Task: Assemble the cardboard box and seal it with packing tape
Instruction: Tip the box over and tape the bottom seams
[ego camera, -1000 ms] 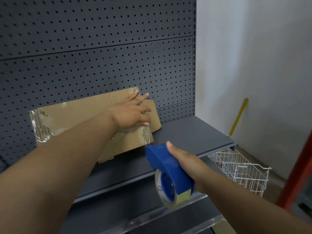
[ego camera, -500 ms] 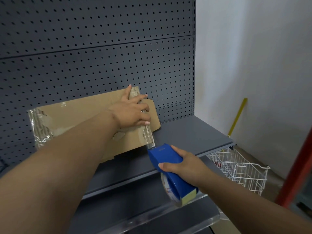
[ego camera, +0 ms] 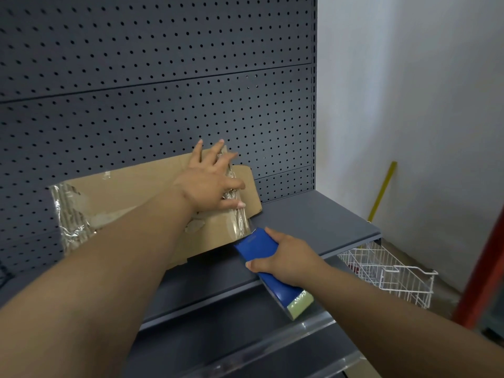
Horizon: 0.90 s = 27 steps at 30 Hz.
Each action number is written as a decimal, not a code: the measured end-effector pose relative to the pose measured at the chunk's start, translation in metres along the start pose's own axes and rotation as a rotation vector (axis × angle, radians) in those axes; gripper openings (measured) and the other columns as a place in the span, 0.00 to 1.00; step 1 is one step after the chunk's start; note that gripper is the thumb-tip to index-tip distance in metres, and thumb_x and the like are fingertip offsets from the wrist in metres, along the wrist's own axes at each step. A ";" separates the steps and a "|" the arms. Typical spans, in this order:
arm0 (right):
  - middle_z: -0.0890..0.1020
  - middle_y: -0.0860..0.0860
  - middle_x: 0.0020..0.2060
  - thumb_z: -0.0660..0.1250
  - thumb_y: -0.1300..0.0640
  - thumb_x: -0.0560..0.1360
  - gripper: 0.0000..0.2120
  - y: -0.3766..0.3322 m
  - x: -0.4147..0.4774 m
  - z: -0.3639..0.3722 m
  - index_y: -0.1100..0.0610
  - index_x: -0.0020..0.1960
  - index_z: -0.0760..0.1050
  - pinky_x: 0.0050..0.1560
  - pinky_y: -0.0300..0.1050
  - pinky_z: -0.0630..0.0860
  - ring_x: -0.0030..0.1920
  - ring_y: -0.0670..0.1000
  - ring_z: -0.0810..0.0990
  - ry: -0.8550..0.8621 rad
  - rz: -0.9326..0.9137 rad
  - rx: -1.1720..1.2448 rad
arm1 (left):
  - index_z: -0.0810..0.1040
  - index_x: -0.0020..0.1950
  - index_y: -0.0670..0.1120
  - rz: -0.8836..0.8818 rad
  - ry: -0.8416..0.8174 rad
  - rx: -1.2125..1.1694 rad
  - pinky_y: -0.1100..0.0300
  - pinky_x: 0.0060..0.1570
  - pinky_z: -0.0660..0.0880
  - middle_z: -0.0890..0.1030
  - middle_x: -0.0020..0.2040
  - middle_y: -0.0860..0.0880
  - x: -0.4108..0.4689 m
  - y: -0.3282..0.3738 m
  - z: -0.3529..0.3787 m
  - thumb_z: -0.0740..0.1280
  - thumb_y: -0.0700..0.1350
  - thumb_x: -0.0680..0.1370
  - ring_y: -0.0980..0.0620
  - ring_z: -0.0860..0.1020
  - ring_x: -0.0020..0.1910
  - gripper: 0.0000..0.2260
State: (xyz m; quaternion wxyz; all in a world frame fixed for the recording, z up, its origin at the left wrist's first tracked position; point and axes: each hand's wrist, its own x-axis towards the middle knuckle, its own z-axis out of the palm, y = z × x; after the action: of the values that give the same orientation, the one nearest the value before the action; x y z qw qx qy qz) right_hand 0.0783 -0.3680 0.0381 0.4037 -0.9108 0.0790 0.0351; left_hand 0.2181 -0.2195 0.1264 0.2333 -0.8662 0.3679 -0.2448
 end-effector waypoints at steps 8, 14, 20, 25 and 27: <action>0.72 0.53 0.68 0.68 0.38 0.68 0.42 0.003 0.019 -0.040 0.46 0.75 0.52 0.57 0.48 0.72 0.64 0.57 0.73 0.300 0.003 -0.088 | 0.72 0.58 0.65 0.011 0.024 -0.040 0.34 0.70 0.40 0.56 0.75 0.47 -0.002 -0.006 0.000 0.51 0.73 0.69 0.40 0.43 0.75 0.24; 0.78 0.58 0.55 0.59 0.51 0.76 0.34 0.003 0.058 -0.049 0.44 0.76 0.44 0.41 0.47 0.72 0.45 0.57 0.75 0.275 -0.041 -0.243 | 0.68 0.66 0.65 -0.018 0.013 -0.201 0.43 0.73 0.40 0.54 0.77 0.51 0.001 -0.009 -0.003 0.49 0.63 0.77 0.47 0.43 0.76 0.19; 0.81 0.59 0.50 0.58 0.53 0.79 0.33 0.019 0.097 -0.031 0.48 0.77 0.41 0.41 0.51 0.76 0.46 0.58 0.79 0.216 0.065 -0.516 | 0.53 0.76 0.47 -0.111 0.044 -0.412 0.58 0.72 0.50 0.51 0.78 0.52 0.005 -0.022 -0.012 0.53 0.48 0.82 0.53 0.51 0.76 0.23; 0.78 0.52 0.40 0.58 0.58 0.78 0.34 0.026 0.115 -0.021 0.48 0.77 0.41 0.40 0.46 0.72 0.42 0.53 0.76 0.295 0.129 -0.742 | 0.50 0.76 0.48 -0.170 0.020 -0.454 0.59 0.71 0.53 0.56 0.77 0.52 0.004 -0.023 -0.017 0.55 0.48 0.82 0.50 0.56 0.75 0.25; 0.78 0.54 0.57 0.57 0.54 0.78 0.31 0.029 0.116 -0.018 0.49 0.77 0.45 0.61 0.51 0.67 0.60 0.57 0.73 0.333 0.129 -0.808 | 0.51 0.76 0.47 -0.166 0.038 -0.448 0.58 0.69 0.57 0.61 0.75 0.51 0.005 -0.022 -0.016 0.56 0.47 0.81 0.50 0.60 0.73 0.25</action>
State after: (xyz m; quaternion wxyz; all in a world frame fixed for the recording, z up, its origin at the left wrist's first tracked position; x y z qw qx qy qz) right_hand 0.1873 -0.4140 0.0138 -0.0059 -0.9819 0.1799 -0.0590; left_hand 0.2231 -0.2131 0.1533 0.0072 -0.9188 0.3449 -0.1917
